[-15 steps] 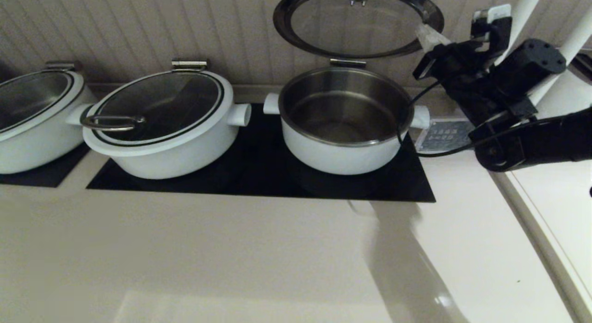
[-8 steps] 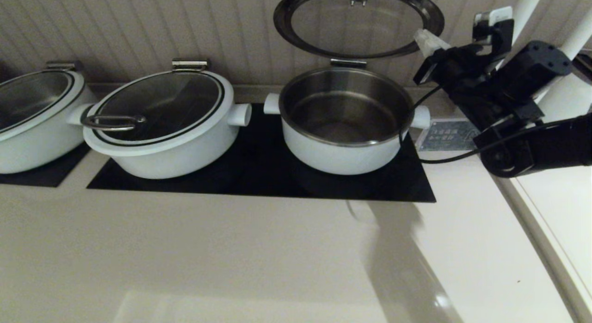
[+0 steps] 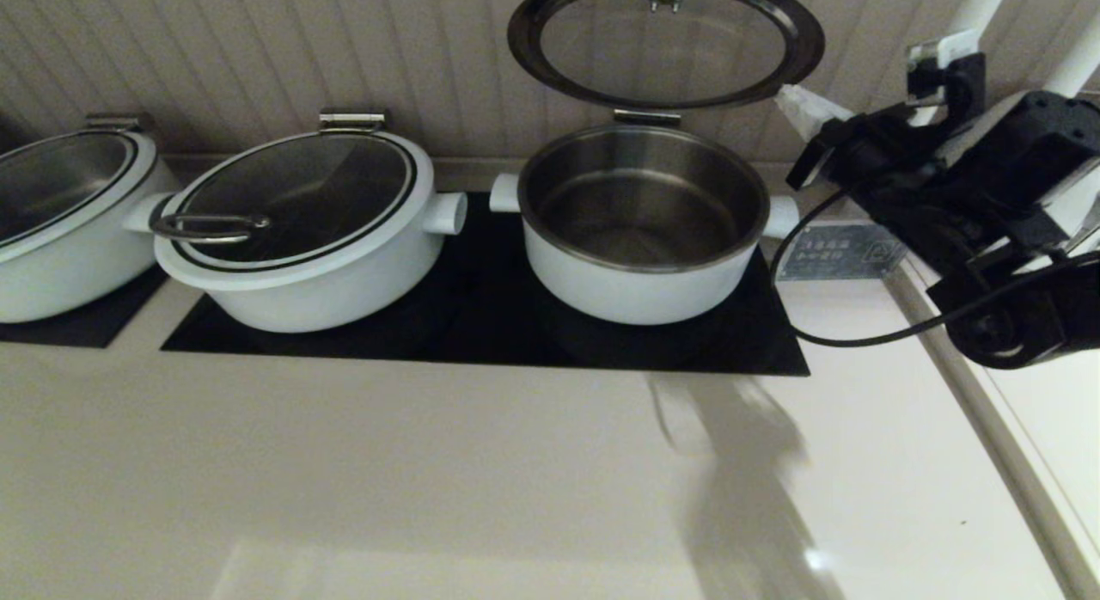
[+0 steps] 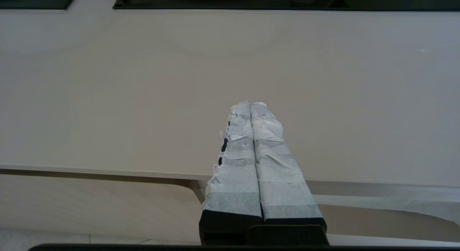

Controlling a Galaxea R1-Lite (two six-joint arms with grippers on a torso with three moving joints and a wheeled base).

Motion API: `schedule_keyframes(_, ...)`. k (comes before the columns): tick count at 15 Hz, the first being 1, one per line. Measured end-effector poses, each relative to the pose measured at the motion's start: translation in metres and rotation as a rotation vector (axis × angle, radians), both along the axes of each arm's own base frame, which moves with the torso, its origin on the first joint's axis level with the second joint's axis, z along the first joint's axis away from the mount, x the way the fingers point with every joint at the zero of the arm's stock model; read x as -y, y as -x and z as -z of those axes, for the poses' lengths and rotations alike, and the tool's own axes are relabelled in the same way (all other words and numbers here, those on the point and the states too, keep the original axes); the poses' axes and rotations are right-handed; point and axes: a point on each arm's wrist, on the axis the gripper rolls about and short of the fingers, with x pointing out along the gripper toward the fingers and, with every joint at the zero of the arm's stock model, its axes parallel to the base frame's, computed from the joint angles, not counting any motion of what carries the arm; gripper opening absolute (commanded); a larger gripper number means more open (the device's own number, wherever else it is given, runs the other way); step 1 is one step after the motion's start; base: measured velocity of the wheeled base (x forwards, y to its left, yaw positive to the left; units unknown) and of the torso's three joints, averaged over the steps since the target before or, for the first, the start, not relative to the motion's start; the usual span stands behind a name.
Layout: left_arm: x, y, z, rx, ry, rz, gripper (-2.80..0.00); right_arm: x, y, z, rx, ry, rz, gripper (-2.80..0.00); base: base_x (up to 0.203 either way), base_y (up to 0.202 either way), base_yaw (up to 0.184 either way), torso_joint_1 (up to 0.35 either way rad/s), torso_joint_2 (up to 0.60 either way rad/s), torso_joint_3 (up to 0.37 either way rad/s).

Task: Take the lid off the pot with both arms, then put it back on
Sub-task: Close the pot lid

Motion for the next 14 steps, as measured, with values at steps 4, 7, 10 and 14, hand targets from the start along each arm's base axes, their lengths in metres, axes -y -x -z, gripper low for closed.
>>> schedule_keyframes(4, 0.000, 0.000, 0.000, 0.000, 0.000, 0.000, -2.80, 0.005, 0.021, -0.019, 0.016, -0.003, 0.002, -2.80, 0.000, 0.000, 0.000, 0.000, 0.00, 0.000)
schedule_keyframes(7, 0.000, 0.000, 0.000, 0.000, 0.000, 0.000, -2.80, 0.009, 0.037, -0.035, 0.016, -0.004, 0.003, -2.80, 0.000, 0.000, 0.000, 0.000, 0.00, 0.000)
schedule_keyframes(10, 0.000, 0.000, 0.000, 0.000, 0.000, 0.000, -2.80, 0.014, 0.050, -0.051, 0.037, -0.011, 0.007, -2.80, 0.000, 0.000, 0.000, 0.000, 0.00, 0.000)
schedule_keyframes(14, 0.000, 0.000, 0.000, 0.000, 0.000, 0.000, -2.80, 0.022, 0.054, -0.078, 0.102, -0.020, 0.023, -2.80, 0.000, 0.000, 0.000, 0.000, 0.00, 0.000)
